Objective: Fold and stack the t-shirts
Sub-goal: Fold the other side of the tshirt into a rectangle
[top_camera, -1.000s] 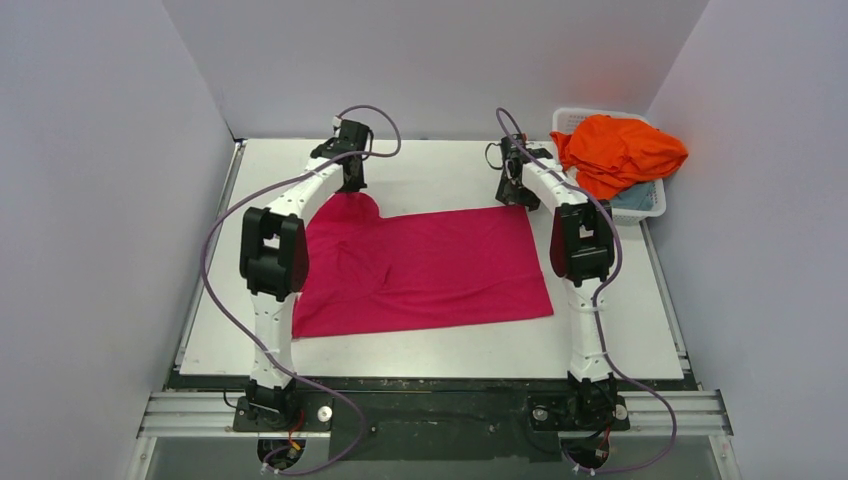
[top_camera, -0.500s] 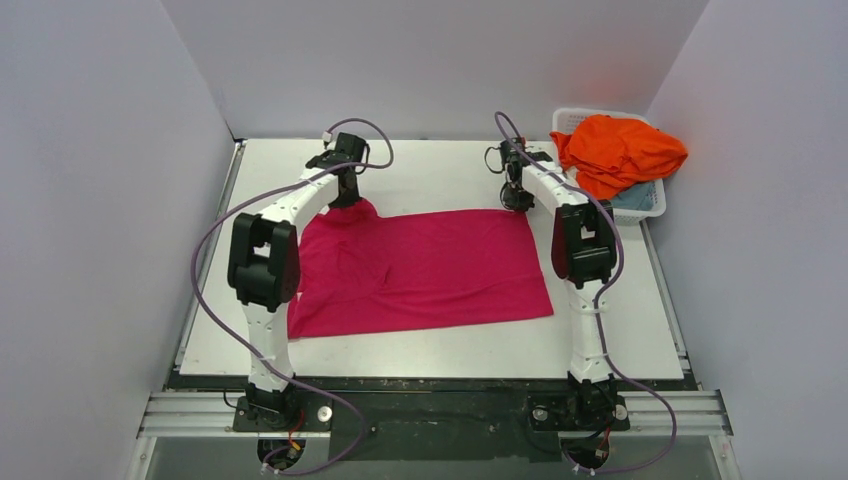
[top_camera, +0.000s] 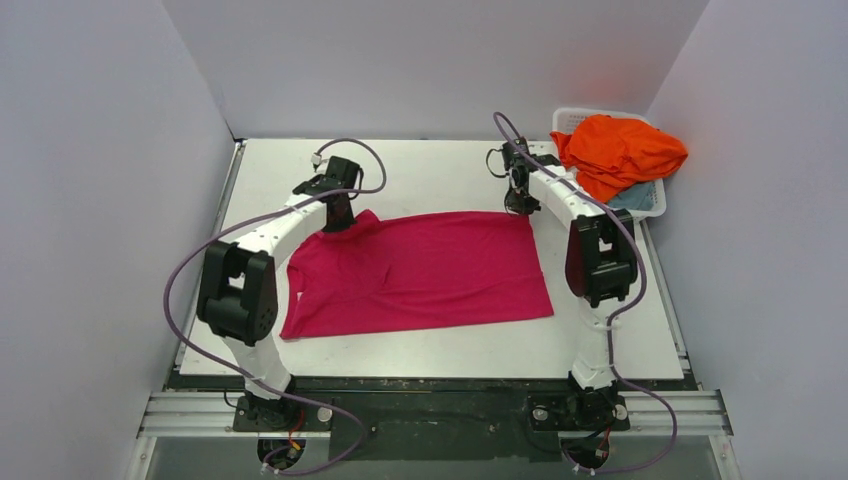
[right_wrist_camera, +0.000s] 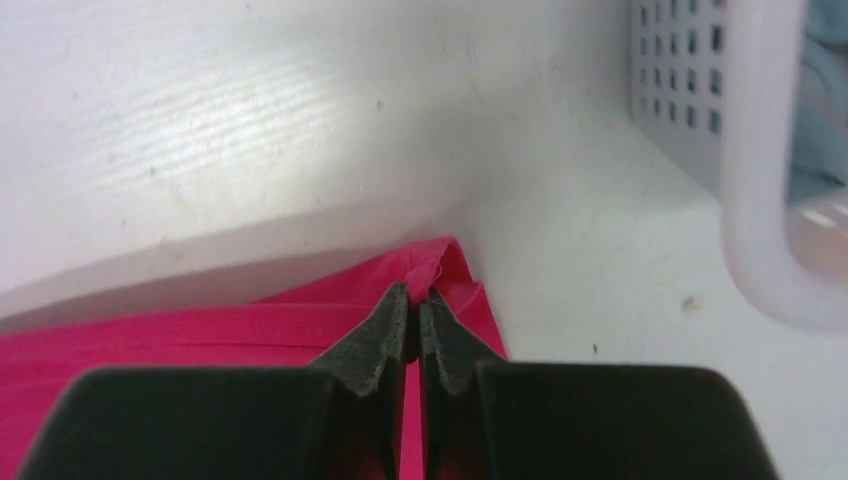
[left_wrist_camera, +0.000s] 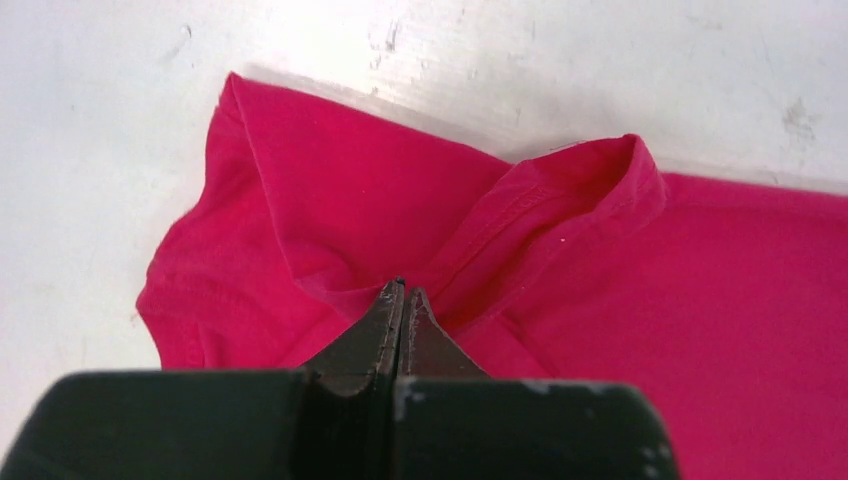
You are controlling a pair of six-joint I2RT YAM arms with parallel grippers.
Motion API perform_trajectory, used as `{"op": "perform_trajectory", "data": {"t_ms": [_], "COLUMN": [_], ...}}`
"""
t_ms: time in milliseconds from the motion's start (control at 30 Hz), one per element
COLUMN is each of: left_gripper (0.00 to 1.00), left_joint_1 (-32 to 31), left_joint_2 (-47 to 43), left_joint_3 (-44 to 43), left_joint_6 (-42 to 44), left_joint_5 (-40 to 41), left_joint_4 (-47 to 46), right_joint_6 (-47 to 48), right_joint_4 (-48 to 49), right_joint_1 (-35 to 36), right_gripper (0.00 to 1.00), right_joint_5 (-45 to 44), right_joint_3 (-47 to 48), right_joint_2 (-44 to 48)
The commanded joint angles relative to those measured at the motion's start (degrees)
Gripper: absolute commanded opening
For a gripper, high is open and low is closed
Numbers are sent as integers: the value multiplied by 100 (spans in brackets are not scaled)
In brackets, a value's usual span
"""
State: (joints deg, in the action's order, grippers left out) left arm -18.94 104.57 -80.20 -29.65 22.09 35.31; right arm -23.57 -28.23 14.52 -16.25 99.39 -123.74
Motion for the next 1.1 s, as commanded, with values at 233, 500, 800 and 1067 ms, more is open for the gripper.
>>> {"op": "perform_trajectory", "data": {"t_ms": [233, 500, 800, 1067], "left_gripper": [0, 0, 0, 0], "left_joint_1": [-362, -418, -469, -842], "left_joint_2": [-1704, -2252, -2868, -3410], "left_joint_3": [1384, 1628, 2043, 2767], "left_joint_6": [-519, -729, -1067, -2155], "left_joint_5": [56, 239, 264, 560], "left_joint_4": [-384, -107, 295, 683], "right_joint_6": [197, 221, 357, 391], "right_joint_4": [221, 138, 85, 88], "right_joint_1": [94, 94, 107, 116], "right_gripper": [0, 0, 0, 0], "right_joint_5": [-11, -24, 148, 155], "right_joint_3": [-1561, -1746, -1985, -2038], "right_joint_2": [1732, 2172, 2408, 2325]}}
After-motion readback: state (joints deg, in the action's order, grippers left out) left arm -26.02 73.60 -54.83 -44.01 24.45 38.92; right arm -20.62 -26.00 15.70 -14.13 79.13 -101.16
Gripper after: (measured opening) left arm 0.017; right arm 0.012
